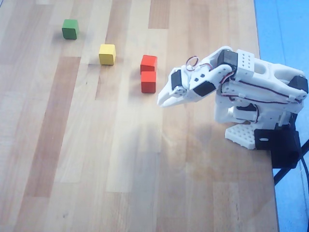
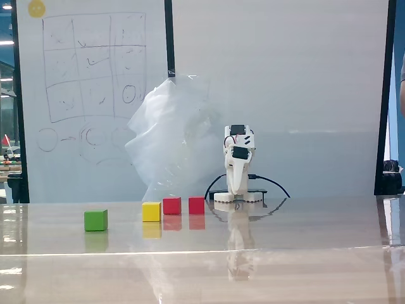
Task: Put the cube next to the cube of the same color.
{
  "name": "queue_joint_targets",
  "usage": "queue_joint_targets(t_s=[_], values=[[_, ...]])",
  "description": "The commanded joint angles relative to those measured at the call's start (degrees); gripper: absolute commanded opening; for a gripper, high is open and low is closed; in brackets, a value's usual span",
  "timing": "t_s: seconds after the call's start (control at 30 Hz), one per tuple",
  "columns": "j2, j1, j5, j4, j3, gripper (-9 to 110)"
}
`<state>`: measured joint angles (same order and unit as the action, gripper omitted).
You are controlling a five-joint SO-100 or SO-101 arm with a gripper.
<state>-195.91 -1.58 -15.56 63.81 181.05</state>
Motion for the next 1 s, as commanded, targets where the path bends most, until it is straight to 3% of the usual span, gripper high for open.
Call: queue_joint_targets(t_s=[0.0,0.97], values=[[-1.93,-1.23,0.44,0.09,-0.97,0],[-1.49,-1.32,0.44,1.05,-3.25,0]])
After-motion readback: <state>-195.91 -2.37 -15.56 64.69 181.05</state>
